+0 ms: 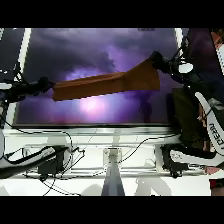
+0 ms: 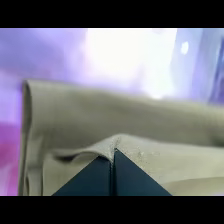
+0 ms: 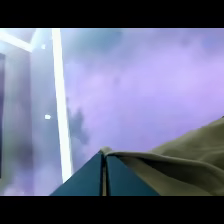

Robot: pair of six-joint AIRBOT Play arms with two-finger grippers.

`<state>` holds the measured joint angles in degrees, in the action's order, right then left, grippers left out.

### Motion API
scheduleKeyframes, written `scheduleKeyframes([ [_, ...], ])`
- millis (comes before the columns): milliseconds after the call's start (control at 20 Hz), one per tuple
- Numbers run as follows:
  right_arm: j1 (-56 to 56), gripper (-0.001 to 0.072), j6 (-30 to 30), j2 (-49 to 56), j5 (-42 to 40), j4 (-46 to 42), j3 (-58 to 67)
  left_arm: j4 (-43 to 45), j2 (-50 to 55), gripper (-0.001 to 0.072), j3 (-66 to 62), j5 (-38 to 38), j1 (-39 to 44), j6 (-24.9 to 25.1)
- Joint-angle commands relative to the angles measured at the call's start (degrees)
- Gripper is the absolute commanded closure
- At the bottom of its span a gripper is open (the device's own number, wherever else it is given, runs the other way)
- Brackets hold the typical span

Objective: Fold the clothes and pants, and hang the long-sleeved shirts on hangers.

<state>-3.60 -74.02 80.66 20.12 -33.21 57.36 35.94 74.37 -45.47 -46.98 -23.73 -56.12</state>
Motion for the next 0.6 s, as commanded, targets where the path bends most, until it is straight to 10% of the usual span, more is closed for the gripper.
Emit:
scheduleKeyframes([
  [0,-0.09,0.0697,-0.02,3.80,-1.09,-0.07,1.29,-7.82,1.99,0.0693,0.02,6.40,0.11,-0.07],
  [50,-0.09,0.0681,0.04,4.13,-1.09,-0.07,1.27,-8.85,2.43,0.0657,0.00,6.47,0.20,-0.07],
  [100,-0.09,0.0564,0.04,4.15,-1.07,-0.09,1.27,-8.90,2.78,0.0464,0.02,6.43,0.31,-0.07],
  [150,-0.09,0.0299,0.04,4.11,-1.07,-0.09,1.27,-8.83,3.04,0.0133,0.02,6.40,0.31,-0.07],
  [200,-0.09,0.0021,0.04,4.11,-1.03,-0.09,1.27,-8.94,3.26,0.0019,0.00,6.47,0.31,-0.02],
  [550,-0.07,0.0015,0.17,4.09,5.09,-1.49,1.27,1.95,3.23,0.0018,0.00,0.09,-2.58,-1.86],
])
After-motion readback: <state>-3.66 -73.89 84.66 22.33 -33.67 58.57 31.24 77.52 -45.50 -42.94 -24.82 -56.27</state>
